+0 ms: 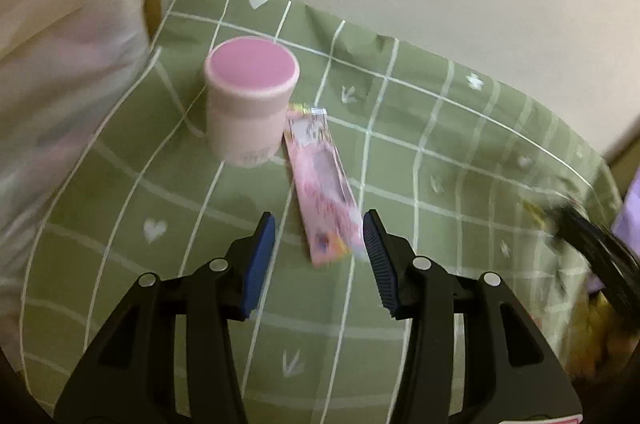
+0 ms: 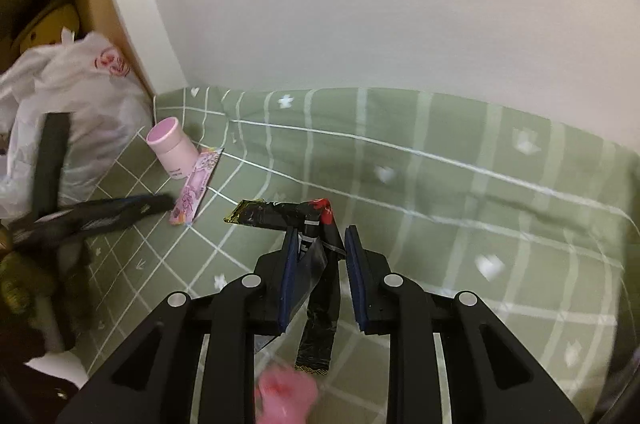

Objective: Collect trash
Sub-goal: 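Grasp the pink candy-stick wrapper with the left tool while the right tool grasps the black snack-stick wrapper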

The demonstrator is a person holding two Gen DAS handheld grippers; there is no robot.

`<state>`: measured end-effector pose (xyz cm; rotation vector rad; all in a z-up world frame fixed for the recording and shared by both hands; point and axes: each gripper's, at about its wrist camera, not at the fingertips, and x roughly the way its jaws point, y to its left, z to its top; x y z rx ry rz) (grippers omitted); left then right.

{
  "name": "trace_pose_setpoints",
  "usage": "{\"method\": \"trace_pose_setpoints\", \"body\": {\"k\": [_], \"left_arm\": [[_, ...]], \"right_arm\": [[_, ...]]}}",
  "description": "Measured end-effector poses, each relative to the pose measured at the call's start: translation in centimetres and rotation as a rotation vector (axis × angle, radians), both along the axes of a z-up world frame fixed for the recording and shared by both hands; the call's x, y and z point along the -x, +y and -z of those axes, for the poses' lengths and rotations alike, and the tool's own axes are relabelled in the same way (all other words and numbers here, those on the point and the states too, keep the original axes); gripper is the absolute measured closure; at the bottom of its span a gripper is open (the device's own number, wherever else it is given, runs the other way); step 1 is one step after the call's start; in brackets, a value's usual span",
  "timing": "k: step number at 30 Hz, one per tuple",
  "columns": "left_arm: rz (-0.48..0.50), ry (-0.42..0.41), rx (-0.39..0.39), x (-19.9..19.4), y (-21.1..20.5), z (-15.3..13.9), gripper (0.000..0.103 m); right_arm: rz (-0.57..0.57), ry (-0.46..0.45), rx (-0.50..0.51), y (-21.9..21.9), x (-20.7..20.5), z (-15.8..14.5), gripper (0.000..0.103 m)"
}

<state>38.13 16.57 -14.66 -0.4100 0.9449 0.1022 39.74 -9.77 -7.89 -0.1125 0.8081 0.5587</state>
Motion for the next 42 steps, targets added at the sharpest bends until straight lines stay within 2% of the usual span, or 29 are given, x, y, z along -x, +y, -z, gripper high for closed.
{"method": "trace_pose_setpoints", "body": {"k": [4,9,10,11,14,15,16,20,22,25,26,27,29,32,36,37,39,42], "left_arm": [[-0.058,0.017,0.027,-2.9,-0.2,0.6,0.059],[-0.077,0.037,-0.031,-5.0,-1.1,1.0,0.06],[-0.073,0.039,-0.037,-5.3,-1.3,1.0,0.062],[-0.07,0.038,-0.035,-5.4,-1.4,0.9,0.072],[-0.047,0.031,-0.025,-5.1,-1.8,0.6,0.08],[-0.031,0.028,-0.032,-4.8,-2.0,0.3,0.091],[-0.021,0.03,-0.042,-5.1,-2.8,0.2,0.094],[0.028,0.008,-0.064,-3.7,-4.0,-0.9,0.096],[0.048,-0.01,-0.045,-2.9,-4.3,-1.5,0.096],[0.073,-0.039,0.024,-2.1,-4.5,-2.1,0.096],[0.07,-0.042,0.031,-2.0,-4.5,-2.1,0.091],[0.065,-0.044,0.041,-2.3,-4.3,-2.0,0.078],[0.033,-0.044,0.065,-2.5,-4.2,-1.7,0.062],[0.015,-0.034,0.046,-3.1,-4.8,-0.8,0.061],[0.024,-0.024,-0.042,-4.0,-6.5,0.7,0.061],[0.021,-0.018,-0.052,-4.2,-6.9,1.0,0.063],[0.016,-0.006,-0.057,-4.7,-7.3,1.4,0.084],[0.014,-0.003,-0.063,-5.0,-7.7,1.6,0.093]], "right_arm": [[0.058,0.017,-0.01,-2.9,1.8,0.2,0.08],[0.103,0.034,-0.019,-5.1,3.4,0.5,0.08],[0.11,0.035,-0.019,-5.6,3.7,0.6,0.08],[0.117,0.034,-0.019,-6.0,3.9,0.7,0.08],[0.134,0.032,-0.026,-7.0,4.4,0.7,0.08],[0.138,0.031,-0.029,-7.1,4.5,0.7,0.08],[0.142,0.029,-0.036,-7.5,4.6,0.6,0.08],[0.141,0.024,-0.045,-7.8,5.1,0.5,0.08],[0.136,0.018,-0.045,-7.7,5.3,0.3,0.08],[0.126,0.006,-0.041,-7.5,6.0,0.0,0.08],[0.125,0.004,-0.039,-7.4,6.2,-0.1,0.08],[0.124,0.003,-0.038,-7.3,6.4,-0.1,0.08],[0.122,-0.002,-0.034,-7.2,7.0,-0.3,0.08],[0.123,-0.007,-0.015,-7.2,7.5,-0.4,0.08],[0.141,-0.008,-0.005,-8.0,8.2,-0.4,0.08],[0.149,-0.007,-0.004,-8.3,8.4,-0.4,0.08],[0.165,-0.002,-0.002,-8.9,8.5,-0.3,0.08],[0.186,0.0,-0.005,-9.8,8.8,-0.3,0.08]]}}
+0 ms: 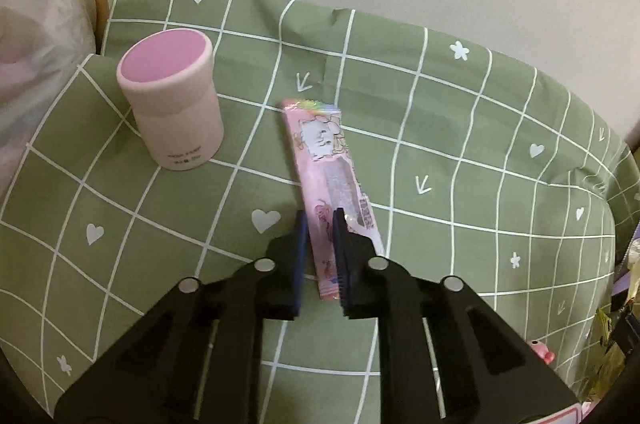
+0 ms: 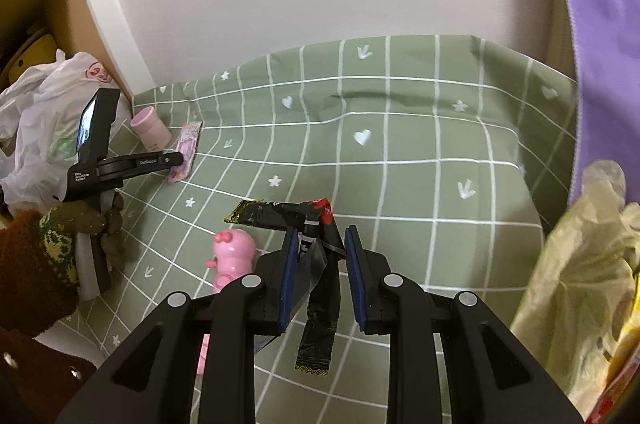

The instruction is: Collect trash

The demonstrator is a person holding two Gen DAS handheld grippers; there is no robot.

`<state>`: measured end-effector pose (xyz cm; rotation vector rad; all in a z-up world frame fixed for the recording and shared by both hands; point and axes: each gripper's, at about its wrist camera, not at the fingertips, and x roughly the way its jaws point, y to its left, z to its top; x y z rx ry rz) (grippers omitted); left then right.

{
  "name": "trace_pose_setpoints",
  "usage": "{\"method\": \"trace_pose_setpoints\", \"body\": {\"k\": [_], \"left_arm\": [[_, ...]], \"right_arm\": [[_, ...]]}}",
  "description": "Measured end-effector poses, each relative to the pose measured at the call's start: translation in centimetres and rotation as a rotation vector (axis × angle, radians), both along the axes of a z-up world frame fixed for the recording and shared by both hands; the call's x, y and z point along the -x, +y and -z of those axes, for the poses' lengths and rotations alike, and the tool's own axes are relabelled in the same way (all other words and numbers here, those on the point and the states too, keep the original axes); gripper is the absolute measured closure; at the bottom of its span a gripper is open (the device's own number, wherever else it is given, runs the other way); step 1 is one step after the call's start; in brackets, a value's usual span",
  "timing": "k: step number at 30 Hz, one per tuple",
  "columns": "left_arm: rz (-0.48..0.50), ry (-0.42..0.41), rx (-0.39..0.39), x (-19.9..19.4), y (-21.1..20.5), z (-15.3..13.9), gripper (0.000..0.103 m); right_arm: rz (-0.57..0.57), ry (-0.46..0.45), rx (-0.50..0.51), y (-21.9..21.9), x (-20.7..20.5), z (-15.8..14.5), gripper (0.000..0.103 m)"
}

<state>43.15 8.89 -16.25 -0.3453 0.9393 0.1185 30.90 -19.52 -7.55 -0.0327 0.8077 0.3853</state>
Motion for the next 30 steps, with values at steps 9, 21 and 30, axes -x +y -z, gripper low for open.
{"method": "trace_pose_setpoints", "body": {"k": [9,21,30], "left_arm": [[0.025,-0.062,0.029,3.6,0.4,-3.5,0.096],[0.198,-0.325,0.018,9.0,-3.2,-15.0,0.096],[0.518,-0.504,0.11,9.8,-10.7,-22.8,0.096]], "right_arm": [[0.007,-0.014,-0.022,-0.6,0.1,-0.6,0.08],[0.04,-0.177,-0.019,-0.6,3.5,-6.2,0.08],[0.208,-0.398,0.045,-5.0,9.7,-13.7,0.08]]}}
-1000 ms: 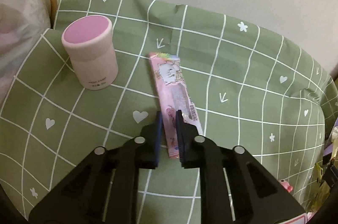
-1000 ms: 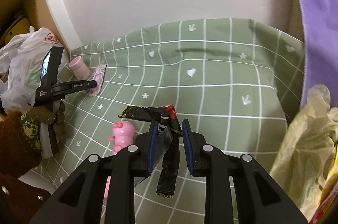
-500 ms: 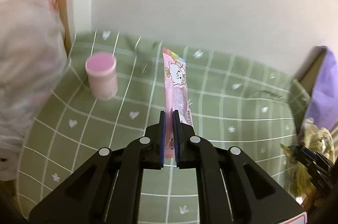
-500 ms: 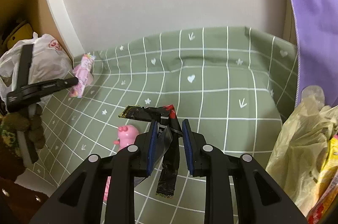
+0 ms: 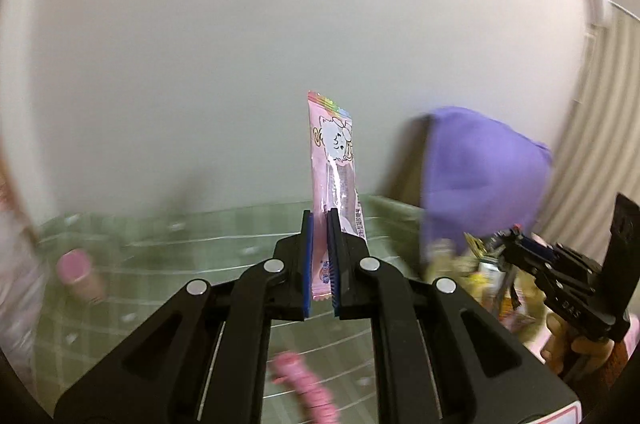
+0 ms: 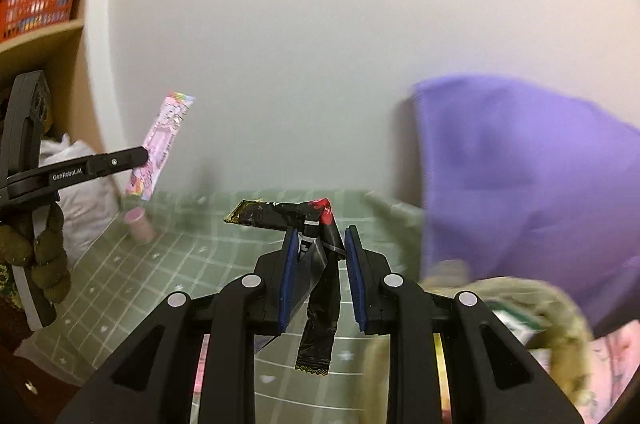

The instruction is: Collect trash

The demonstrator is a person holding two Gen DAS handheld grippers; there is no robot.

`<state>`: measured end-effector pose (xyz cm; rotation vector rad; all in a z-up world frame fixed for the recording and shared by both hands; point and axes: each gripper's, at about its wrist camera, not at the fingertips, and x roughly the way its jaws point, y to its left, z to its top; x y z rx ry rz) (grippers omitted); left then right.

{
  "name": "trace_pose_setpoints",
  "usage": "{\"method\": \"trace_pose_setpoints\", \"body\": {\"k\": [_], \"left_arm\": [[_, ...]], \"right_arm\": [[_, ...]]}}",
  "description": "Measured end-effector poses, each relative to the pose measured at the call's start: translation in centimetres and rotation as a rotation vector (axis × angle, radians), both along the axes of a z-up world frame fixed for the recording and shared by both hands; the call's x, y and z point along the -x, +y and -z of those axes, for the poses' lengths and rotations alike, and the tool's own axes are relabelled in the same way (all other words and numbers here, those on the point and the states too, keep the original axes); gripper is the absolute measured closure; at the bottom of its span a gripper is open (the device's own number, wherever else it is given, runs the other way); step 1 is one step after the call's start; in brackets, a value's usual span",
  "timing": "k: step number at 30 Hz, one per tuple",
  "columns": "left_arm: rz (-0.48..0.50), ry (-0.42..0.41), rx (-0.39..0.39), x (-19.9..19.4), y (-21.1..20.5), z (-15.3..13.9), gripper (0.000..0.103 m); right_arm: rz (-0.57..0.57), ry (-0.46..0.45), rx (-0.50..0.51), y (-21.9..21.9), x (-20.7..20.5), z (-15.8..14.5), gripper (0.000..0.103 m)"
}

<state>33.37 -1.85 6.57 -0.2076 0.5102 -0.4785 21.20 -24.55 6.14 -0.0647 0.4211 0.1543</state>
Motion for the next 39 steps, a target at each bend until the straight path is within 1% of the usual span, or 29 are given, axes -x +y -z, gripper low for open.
{"method": "trace_pose_setpoints", "body": {"k": [3,5,8,9,10,14,17,19,21,23,25,26,27,29,31,32,34,37,39], "left_arm": [[0.115,-0.011,0.011,0.0,-3.2,-0.6,0.096],[0.212,-0.013,0.02,0.1,-5.9,-1.0,0.096],[0.344,0.008,0.013,0.2,-9.7,-1.0,0.096],[0.375,0.018,0.007,0.3,-10.8,-0.9,0.096],[0.413,0.032,-0.001,0.4,-12.1,-0.7,0.096],[0.534,0.083,-0.029,0.9,-16.7,0.7,0.096],[0.59,0.116,-0.053,1.0,-19.5,2.5,0.096],[0.588,0.137,-0.068,0.7,-20.4,3.4,0.096],[0.57,0.153,-0.069,0.2,-20.4,4.1,0.096],[0.515,0.142,-0.108,-0.4,-19.5,4.9,0.096],[0.46,0.144,-0.151,-0.8,-18.2,6.4,0.096],[0.427,0.172,-0.166,-1.3,-17.3,7.6,0.092],[0.407,0.208,-0.163,-1.8,-16.7,8.7,0.08],[0.355,0.321,-0.14,-2.6,-15.8,12.0,0.06],[0.342,0.402,-0.142,-3.0,-15.8,14.5,0.06],[0.348,0.424,-0.159,-2.9,-16.1,15.6,0.06],[0.351,0.435,-0.196,-2.5,-17.1,17.0,0.06],[0.366,0.442,-0.226,-2.1,-18.6,18.2,0.058],[0.369,0.428,-0.291,-2.0,-20.0,19.2,0.058]], "right_arm": [[0.089,-0.032,0.018,-2.1,2.4,-1.1,0.08],[0.158,-0.041,0.023,-3.9,4.0,-1.5,0.08],[0.251,-0.04,0.009,-6.8,6.0,-1.7,0.08],[0.275,-0.035,0.001,-7.6,6.5,-1.6,0.08],[0.316,-0.023,-0.015,-9.1,7.3,-1.3,0.08],[0.413,0.023,-0.046,-12.3,9.1,0.3,0.079],[0.459,0.059,-0.066,-14.0,10.1,1.6,0.079],[0.48,0.085,-0.073,-14.8,10.5,2.5,0.079],[0.487,0.094,-0.08,-15.7,10.8,2.8,0.079],[0.493,0.096,-0.094,-16.4,11.3,3.4,0.08],[0.494,0.093,-0.112,-17.0,11.6,4.0,0.079],[0.495,0.09,-0.128,-17.2,11.5,4.3,0.079],[0.495,0.089,-0.138,-17.5,11.5,4.5,0.08],[0.492,0.09,-0.159,-17.7,11.1,5.0,0.079],[0.489,0.097,-0.174,-17.3,10.7,5.4,0.079],[0.482,0.099,-0.175,-16.9,10.6,5.4,0.079],[0.47,0.101,-0.164,-16.2,10.4,5.2,0.079],[0.466,0.098,-0.135,-15.3,10.2,4.9,0.079],[0.465,0.097,-0.113,-14.7,10.2,4.6,0.079]]}}
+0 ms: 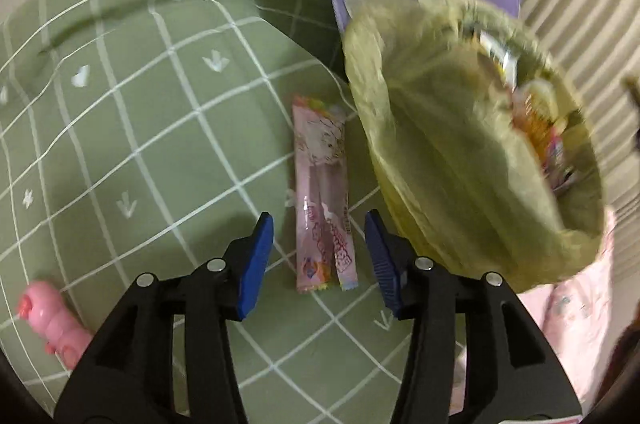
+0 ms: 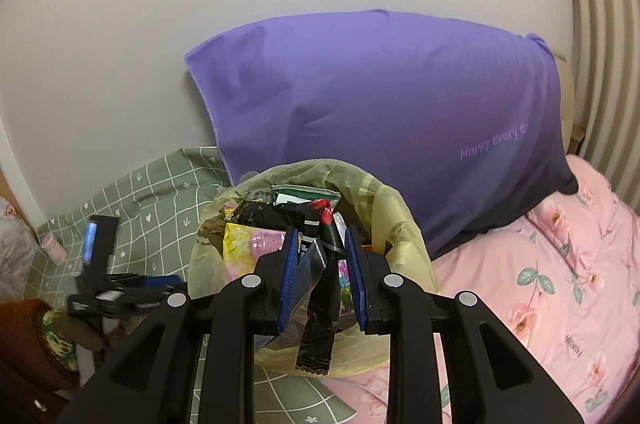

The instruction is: Collect trash

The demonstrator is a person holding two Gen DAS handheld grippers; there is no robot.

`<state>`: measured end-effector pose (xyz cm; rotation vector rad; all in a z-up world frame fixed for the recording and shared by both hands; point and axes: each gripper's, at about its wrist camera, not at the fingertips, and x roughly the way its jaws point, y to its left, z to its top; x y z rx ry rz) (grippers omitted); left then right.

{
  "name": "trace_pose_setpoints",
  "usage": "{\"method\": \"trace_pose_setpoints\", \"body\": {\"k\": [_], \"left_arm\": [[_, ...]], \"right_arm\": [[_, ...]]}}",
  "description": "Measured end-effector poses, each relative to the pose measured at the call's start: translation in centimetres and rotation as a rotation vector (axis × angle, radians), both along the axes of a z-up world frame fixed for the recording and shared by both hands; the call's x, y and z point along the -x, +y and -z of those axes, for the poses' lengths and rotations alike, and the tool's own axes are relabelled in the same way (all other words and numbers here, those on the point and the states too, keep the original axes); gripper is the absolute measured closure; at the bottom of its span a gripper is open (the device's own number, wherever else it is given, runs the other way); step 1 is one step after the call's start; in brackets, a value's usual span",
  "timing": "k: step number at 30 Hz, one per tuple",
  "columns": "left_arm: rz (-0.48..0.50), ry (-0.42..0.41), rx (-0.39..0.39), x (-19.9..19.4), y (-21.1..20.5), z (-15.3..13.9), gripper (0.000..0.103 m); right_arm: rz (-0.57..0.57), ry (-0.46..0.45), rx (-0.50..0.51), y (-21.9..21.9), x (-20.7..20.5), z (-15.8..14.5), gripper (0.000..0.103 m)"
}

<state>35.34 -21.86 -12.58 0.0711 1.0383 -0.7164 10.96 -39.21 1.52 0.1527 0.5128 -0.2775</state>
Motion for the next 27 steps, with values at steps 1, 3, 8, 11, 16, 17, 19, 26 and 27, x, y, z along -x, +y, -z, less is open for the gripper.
{"method": "trace_pose_setpoints", "body": {"k": [1,3,8,11,16,17,19,26,27], "left_arm": [[-0.002,-0.003,-0.019,0.0,-0.4,0.3,0.058],[-0.016,-0.016,-0.039,0.1,-0.9,0.9,0.058],[-0.008,0.0,0.003,0.8,-0.3,0.7,0.096],[0.005,-0.021,0.033,1.5,1.2,-0.5,0.099],[0.01,-0.064,0.078,2.9,4.0,-3.4,0.099],[0.01,-0.076,0.088,3.3,4.7,-4.2,0.099],[0.009,-0.095,0.106,3.9,5.6,-5.5,0.099],[0.042,-0.175,0.247,4.1,5.8,-13.0,0.099],[0.055,-0.175,0.264,4.2,5.6,-13.8,0.099]], "right_arm": [[-0.001,0.003,0.007,0.2,0.0,-0.1,0.079],[0.002,0.013,0.024,0.6,0.2,-0.1,0.079],[0.01,0.031,0.043,1.1,1.0,0.2,0.079],[0.019,0.024,0.035,1.0,1.5,0.2,0.079],[0.013,0.005,0.013,1.0,1.7,0.1,0.079],[0.011,0.004,0.013,1.0,1.7,0.1,0.079],[0.001,-0.005,0.021,1.3,1.6,-0.2,0.079],[-0.023,-0.038,0.044,1.5,1.1,-2.1,0.079],[-0.027,-0.04,0.048,1.3,1.0,-2.4,0.079]]}}
